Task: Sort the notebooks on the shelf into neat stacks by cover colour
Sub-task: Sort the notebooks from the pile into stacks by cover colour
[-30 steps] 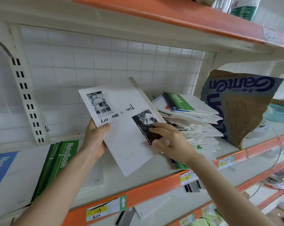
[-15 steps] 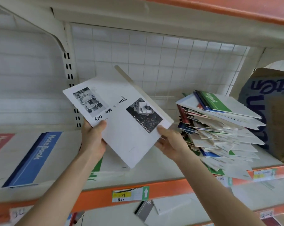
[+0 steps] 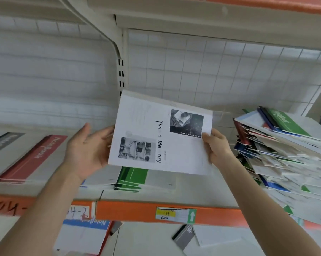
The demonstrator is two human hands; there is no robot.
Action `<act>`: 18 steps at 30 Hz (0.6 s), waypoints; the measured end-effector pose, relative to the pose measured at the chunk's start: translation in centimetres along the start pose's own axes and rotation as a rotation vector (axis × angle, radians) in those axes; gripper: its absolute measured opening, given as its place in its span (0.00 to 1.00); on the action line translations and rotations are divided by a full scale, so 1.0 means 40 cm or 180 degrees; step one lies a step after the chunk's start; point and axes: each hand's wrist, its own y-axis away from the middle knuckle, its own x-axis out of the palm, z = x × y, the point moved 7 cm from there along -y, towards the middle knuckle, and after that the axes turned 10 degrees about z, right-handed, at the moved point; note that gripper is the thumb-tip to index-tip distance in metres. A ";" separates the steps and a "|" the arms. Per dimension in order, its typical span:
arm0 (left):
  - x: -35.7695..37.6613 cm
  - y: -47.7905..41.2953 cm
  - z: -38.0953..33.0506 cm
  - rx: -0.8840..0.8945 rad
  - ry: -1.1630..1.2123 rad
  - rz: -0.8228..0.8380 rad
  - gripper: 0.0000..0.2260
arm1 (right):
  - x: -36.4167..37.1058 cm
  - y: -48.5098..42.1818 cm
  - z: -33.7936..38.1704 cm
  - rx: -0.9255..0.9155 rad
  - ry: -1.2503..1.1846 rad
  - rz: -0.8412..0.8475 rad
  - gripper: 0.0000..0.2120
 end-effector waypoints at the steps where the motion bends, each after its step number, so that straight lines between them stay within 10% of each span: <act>1: -0.013 0.010 -0.008 -0.0020 -0.0529 -0.0309 0.32 | 0.010 -0.006 0.007 0.0001 0.0085 0.0098 0.12; 4: 0.004 0.033 0.000 -0.0197 -0.1462 -0.0538 0.22 | 0.066 -0.017 0.019 0.0044 0.0366 0.0573 0.11; 12: -0.098 0.110 0.032 -0.0048 -0.0820 -0.1621 0.27 | 0.141 -0.032 0.001 0.0632 0.0290 0.1066 0.06; 18: -0.131 0.152 0.024 0.0652 -0.0310 -0.1967 0.12 | 0.227 0.022 -0.073 0.0992 -0.0829 0.1092 0.12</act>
